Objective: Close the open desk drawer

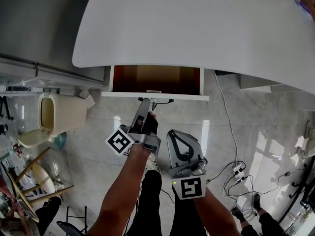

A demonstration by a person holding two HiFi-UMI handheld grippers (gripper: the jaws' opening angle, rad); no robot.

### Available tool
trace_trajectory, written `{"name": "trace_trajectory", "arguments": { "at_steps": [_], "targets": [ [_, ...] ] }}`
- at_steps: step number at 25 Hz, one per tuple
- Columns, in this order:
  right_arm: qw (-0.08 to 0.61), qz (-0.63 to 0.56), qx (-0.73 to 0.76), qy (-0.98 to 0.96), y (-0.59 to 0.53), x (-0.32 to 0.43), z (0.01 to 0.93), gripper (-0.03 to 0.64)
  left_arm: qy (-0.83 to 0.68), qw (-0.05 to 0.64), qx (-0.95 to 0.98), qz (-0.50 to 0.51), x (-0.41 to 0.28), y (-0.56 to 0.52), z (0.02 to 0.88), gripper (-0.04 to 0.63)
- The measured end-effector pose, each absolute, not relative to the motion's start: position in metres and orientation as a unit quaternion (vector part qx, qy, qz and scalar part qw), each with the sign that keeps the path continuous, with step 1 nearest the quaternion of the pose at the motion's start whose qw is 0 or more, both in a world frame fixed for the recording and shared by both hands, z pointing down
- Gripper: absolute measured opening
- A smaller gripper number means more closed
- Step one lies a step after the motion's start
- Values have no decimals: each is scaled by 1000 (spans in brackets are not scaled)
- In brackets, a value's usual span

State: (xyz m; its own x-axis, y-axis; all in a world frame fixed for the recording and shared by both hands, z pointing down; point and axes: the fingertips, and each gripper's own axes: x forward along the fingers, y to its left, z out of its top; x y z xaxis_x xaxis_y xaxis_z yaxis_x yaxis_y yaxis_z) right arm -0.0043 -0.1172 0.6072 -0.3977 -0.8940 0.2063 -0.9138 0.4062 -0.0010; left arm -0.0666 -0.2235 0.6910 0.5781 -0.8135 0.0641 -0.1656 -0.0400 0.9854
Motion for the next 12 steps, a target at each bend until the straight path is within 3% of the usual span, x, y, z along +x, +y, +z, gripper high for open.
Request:
{"name": "trace_trajectory", "arguments": {
  "at_steps": [12],
  "targets": [
    [82, 66, 558, -823, -124, 1, 609, 29, -374, 584, 667, -273, -67, -224, 690, 43]
  ]
}}
